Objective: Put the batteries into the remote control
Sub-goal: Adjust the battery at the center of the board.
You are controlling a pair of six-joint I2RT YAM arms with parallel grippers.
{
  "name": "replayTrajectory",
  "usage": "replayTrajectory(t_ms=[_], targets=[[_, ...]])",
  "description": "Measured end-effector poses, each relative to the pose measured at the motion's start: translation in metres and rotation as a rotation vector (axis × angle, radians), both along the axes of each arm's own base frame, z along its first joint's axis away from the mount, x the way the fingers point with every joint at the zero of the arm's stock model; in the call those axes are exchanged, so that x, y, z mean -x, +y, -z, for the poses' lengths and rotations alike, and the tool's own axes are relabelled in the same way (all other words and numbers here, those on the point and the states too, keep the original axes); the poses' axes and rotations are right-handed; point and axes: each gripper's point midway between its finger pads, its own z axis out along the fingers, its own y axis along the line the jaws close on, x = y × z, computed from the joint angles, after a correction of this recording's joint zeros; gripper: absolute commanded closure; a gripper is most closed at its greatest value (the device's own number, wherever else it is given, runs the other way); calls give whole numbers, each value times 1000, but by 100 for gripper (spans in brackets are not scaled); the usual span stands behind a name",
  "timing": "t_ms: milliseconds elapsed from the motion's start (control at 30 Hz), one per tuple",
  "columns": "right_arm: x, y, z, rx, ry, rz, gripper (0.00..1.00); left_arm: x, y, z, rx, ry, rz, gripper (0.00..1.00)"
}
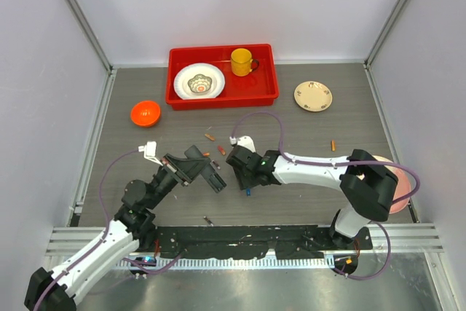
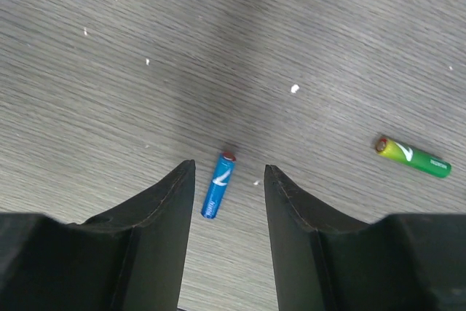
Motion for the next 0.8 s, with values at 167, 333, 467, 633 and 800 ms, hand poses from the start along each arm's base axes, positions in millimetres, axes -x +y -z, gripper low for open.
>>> replayTrajectory(t_ms=[167,333,467,633,800], targets=[[-1,11,4,7,7,-6,55,0,1,7,-26,15,-7,100],[2,9,8,21,19,-3,55,0,0,11,-39,20,-2,100],[5,7,11,23,25,5,55,4,-4,12,-48,16,30,100],[12,-3,20,44,44,9,55,12,-14,10,-49,-15,103,100],[12,-2,15,25,35,9,55,17,-19,6,-41,-44,147,100]])
